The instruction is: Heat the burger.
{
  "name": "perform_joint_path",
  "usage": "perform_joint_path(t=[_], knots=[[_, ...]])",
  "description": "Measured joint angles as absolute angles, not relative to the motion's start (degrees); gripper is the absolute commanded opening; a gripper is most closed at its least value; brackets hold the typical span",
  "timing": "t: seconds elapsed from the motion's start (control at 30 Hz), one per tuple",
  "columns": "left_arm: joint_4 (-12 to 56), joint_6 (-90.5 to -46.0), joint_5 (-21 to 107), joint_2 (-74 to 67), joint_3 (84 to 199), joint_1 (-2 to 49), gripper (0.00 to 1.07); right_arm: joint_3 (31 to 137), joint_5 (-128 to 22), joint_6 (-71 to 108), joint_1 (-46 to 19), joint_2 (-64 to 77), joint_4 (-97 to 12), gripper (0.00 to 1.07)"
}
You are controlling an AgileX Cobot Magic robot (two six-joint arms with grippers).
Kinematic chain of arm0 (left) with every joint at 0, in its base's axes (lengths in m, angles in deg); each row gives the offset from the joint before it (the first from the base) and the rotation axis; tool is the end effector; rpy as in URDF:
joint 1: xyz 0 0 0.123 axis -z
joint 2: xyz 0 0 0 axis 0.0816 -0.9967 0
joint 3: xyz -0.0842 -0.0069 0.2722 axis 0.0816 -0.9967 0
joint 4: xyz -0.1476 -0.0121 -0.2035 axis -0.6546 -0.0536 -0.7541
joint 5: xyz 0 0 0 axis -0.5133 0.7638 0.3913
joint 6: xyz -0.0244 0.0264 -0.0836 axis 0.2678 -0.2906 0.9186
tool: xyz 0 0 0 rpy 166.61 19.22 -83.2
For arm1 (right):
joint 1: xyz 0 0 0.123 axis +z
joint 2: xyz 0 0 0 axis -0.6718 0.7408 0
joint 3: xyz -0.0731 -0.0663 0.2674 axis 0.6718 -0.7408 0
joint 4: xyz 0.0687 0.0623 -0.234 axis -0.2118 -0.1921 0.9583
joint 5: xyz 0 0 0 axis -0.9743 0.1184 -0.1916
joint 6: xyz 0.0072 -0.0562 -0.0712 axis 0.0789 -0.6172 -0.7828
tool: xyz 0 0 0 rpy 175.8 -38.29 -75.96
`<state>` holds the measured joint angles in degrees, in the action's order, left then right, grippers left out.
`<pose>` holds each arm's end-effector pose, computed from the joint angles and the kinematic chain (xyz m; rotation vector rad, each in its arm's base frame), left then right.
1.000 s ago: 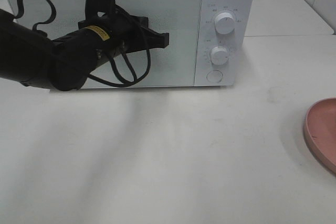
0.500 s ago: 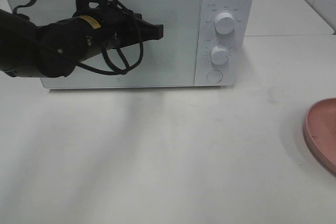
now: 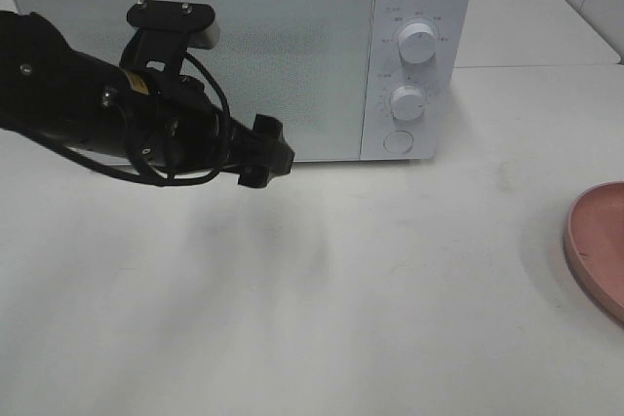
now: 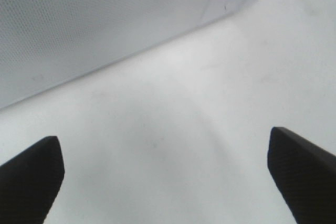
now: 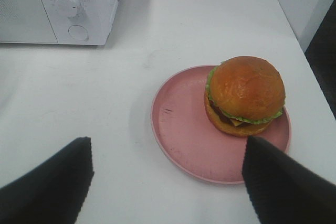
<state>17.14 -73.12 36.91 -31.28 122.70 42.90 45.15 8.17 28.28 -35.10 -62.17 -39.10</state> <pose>0.2660 -0.2132 0.1925 0.5852 2.3243 -0.4480 -0.0031 -0.0044 0.2821 -0.0347 1.9861 0.0758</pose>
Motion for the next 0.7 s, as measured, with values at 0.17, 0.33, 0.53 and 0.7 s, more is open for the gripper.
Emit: perform_joint_path(t=[0.17, 0.33, 0.53, 0.7], knots=[[21.10, -73.12, 50.08, -28.07, 122.70, 42.90, 0.99, 45.15, 8.17, 28.28, -35.10, -62.17, -39.10, 0.76], [22.82, -73.12, 59.60, -24.97, 122.70, 42.15, 0.99, 45.15, 8.17, 28.28, -35.10, -62.17, -39.10, 0.76], [23.22, -73.07, 72.60, -20.85, 122.70, 34.30, 0.99, 45.15, 8.17, 28.28, -35.10, -62.17, -39.10, 0.76], [23.27, -72.89, 83.14, -17.07, 122.70, 23.82, 0.99, 45.15, 8.17, 28.28, -35.10, -62.17, -39.10, 0.76]])
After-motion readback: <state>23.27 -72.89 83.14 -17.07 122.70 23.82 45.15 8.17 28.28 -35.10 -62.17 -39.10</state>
